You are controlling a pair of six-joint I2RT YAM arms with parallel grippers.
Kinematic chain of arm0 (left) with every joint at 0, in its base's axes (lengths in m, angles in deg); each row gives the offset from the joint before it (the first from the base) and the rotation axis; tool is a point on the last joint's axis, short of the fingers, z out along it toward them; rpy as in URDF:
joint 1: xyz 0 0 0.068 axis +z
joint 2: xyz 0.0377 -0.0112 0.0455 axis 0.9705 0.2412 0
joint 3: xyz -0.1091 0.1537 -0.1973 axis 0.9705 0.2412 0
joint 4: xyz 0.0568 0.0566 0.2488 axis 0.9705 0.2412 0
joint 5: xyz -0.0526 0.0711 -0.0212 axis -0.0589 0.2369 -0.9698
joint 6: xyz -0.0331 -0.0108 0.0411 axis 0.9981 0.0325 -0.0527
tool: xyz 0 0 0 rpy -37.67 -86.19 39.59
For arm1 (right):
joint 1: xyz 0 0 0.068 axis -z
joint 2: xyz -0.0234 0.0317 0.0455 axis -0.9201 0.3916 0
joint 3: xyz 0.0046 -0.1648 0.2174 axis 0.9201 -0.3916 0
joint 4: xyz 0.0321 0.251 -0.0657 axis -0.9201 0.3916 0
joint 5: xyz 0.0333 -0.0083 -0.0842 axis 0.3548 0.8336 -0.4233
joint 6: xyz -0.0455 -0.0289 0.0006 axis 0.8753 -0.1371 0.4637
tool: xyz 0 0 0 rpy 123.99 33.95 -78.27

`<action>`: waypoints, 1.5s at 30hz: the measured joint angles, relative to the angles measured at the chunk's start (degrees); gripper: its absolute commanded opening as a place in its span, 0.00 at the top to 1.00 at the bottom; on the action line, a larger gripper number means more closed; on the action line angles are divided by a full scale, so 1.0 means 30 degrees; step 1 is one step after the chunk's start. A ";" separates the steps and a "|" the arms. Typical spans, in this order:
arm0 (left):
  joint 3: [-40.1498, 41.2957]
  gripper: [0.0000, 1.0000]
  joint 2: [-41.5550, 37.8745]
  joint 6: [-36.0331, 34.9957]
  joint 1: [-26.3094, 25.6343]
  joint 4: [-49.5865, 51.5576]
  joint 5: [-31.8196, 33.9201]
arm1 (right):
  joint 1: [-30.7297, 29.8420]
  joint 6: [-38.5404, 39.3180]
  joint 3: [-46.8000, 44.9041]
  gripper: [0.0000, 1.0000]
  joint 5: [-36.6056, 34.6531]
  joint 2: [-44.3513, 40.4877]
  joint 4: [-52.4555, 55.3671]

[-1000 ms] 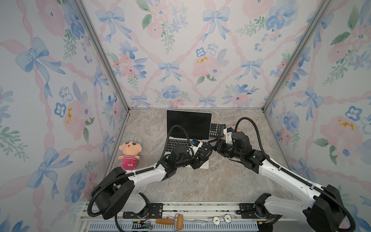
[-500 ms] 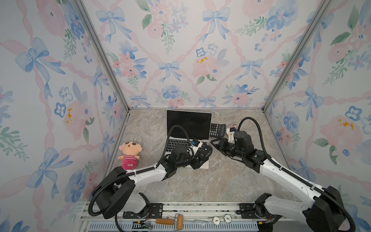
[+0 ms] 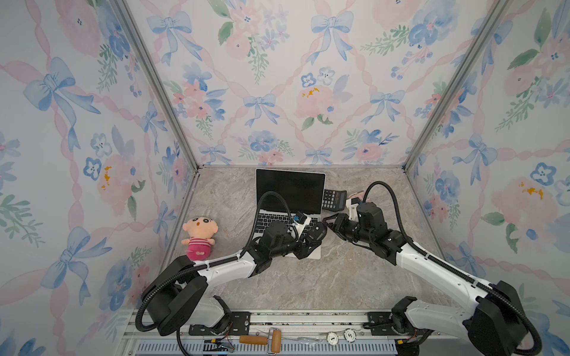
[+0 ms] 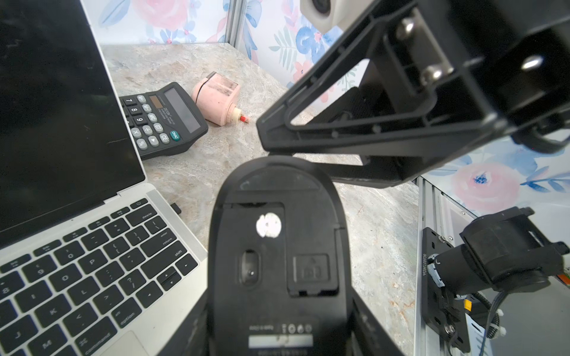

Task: Insert the wireless mouse receiver into the laptop
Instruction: Close the lid on the mouse, then place the mouse at the center of the board.

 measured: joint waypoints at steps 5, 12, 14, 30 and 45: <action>0.0000 1.00 0.0000 0.0233 -0.0117 -0.0117 0.0240 | -0.0153 -0.0262 -0.0124 0.63 -0.0007 0.0109 -0.0459; 0.0000 1.00 0.0000 0.0670 -0.0255 -0.0379 0.0583 | -0.0430 -0.0554 -0.0211 0.68 -0.0066 0.0138 -0.1100; 0.0000 1.00 0.0000 0.0867 -0.0342 -0.0408 0.0729 | -0.0532 -0.0678 -0.0335 0.71 -0.0124 0.0131 -0.1413; 0.0000 1.00 0.0284 0.1370 -0.0444 -0.0510 0.1195 | -0.1027 -0.1188 -0.1078 0.78 -0.1530 0.0138 -0.2681; 0.0000 1.00 0.0284 0.1362 -0.0481 0.0357 0.1304 | -0.2106 -0.0954 -0.1100 0.81 -0.3366 0.0546 -0.2310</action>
